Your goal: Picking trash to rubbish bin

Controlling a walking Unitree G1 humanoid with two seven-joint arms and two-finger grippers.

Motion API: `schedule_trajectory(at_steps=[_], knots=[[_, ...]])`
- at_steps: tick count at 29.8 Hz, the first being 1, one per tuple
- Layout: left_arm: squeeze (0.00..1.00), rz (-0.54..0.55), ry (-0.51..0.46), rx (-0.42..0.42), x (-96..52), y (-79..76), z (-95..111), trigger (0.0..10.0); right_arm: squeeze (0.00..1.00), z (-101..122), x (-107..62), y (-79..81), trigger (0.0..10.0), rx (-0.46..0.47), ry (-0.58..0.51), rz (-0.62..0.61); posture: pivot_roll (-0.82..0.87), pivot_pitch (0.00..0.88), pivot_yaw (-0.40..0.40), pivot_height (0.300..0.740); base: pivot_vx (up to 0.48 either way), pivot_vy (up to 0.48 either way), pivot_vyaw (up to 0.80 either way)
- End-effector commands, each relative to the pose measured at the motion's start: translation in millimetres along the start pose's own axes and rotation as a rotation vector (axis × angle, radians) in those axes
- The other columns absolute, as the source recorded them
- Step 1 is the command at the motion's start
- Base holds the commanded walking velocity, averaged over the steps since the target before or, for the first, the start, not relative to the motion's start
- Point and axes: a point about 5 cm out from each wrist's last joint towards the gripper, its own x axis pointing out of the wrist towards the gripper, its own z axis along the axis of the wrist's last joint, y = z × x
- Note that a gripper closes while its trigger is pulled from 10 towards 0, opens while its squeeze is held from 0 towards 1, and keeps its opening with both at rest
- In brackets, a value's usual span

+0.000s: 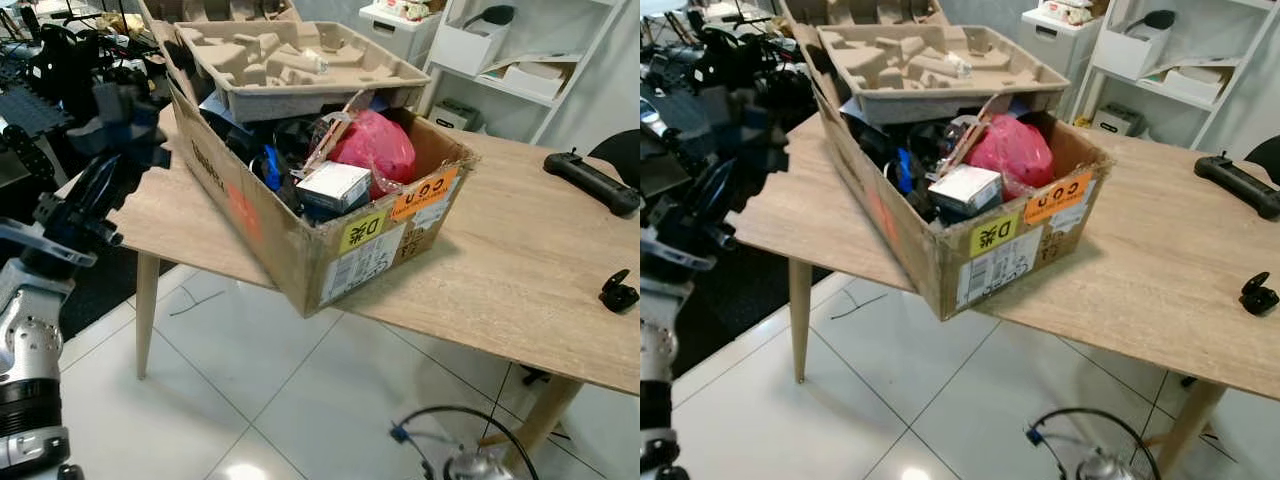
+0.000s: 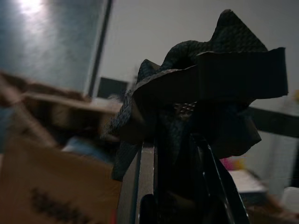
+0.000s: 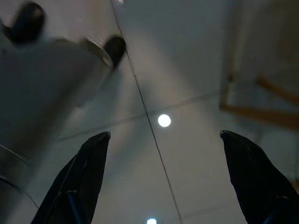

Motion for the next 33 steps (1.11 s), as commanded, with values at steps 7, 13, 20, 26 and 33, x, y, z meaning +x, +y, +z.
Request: schedule_trajectory(at_steps=[7,13,20,26,33], knots=[[0.0,-0.177,0.027,0.003,45.5,-40.1,-9,10.0,0.0,-30,-0.2,3.4,10.0,0.101,0.074,-0.114,0.06,0.088,-0.047,0.74,0.0,0.0,-0.23],[0.0,-0.173,0.061,0.109,76.1,-57.4,-16,10.0,0.0,-43,0.0,11.7,10.0,0.143,0.11,-0.11,0.05,0.089,-0.046,0.74,0.0,0.0,-0.67],[0.0,-0.063,0.148,0.362,95.6,-57.1,-20,10.0,0.0,-50,-0.2,15.0,10.0,0.145,0.123,-0.115,0.05,0.093,-0.045,0.74,0.0,0.0,0.0],[0.0,0.043,0.268,0.611,94.3,-40.0,-18,10.0,0.0,-52,-0.5,16.3,10.0,0.154,0.127,-0.111,0.04,0.116,-0.047,0.74,0.0,0.0,0.0],[0.0,-0.032,0.365,0.802,90.5,-44.1,-19,10.0,0.0,-63,-2.7,16.9,10.0,0.149,0.154,-0.115,0.05,0.111,-0.045,0.74,0.0,0.0,0.0]])
